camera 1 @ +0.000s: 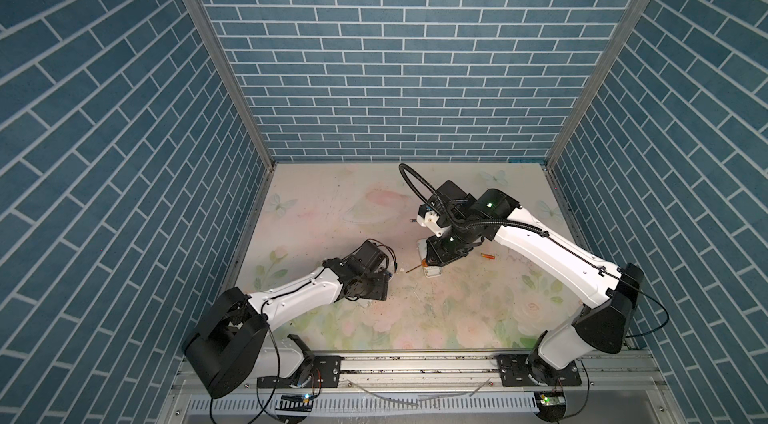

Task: Unload the batteries from the remote control
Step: 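Grasp the small white remote's end with the left gripper, holding it flat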

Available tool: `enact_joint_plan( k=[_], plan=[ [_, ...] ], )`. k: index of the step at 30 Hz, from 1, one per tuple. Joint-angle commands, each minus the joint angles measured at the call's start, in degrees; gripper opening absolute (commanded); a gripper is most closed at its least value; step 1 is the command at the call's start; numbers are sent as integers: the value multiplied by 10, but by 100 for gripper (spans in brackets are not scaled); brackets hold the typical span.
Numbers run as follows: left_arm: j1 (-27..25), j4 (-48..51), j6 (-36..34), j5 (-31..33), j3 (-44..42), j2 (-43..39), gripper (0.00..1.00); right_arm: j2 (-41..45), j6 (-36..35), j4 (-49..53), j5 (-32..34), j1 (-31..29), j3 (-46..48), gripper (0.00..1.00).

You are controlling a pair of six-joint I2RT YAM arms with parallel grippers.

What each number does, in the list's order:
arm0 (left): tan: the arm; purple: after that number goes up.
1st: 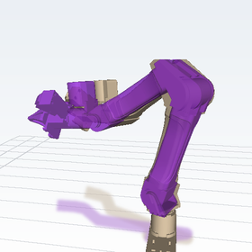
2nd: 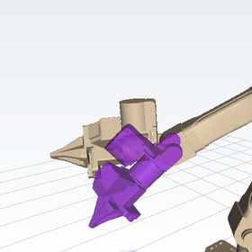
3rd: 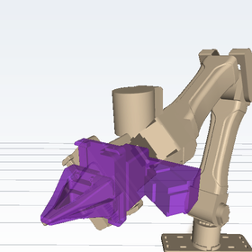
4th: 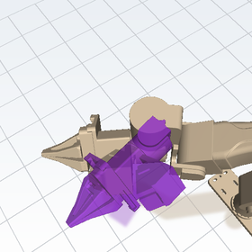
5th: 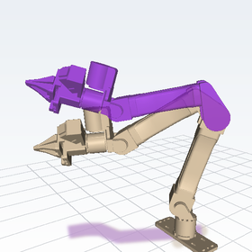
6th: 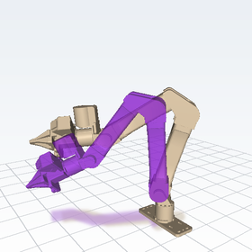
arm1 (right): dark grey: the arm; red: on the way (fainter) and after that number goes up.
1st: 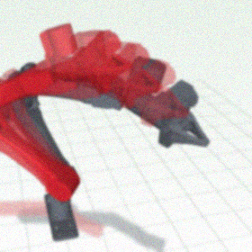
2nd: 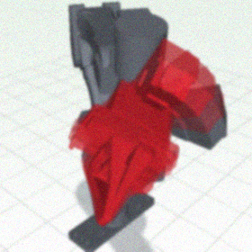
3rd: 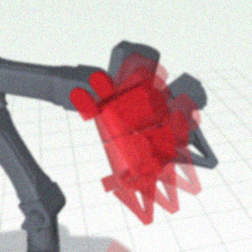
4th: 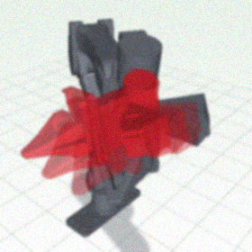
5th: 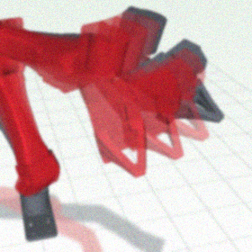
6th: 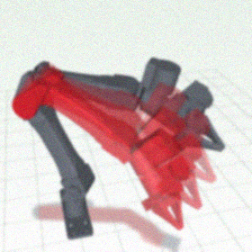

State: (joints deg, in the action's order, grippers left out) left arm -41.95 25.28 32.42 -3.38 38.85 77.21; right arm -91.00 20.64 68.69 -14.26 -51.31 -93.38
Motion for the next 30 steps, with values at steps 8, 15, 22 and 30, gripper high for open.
enact_joint_plan(
  k=[8, 15, 22, 30],
  plan=[
    [-15, 106, -36, 108, 44, 50, 75, -3, -16, 11, -10, 2, -13, 0],
    [-19, 141, -46, 126, 49, -1, 78, -5, -14, 2, -16, 2, -6, 0],
    [-19, 100, -62, 74, 26, 41, 78, -3, -9, -4, -16, 2, -4, 0],
    [-11, 62, -81, 72, 13, 74, 78, -5, 3, -11, -18, 2, -3, 0]
  ],
)
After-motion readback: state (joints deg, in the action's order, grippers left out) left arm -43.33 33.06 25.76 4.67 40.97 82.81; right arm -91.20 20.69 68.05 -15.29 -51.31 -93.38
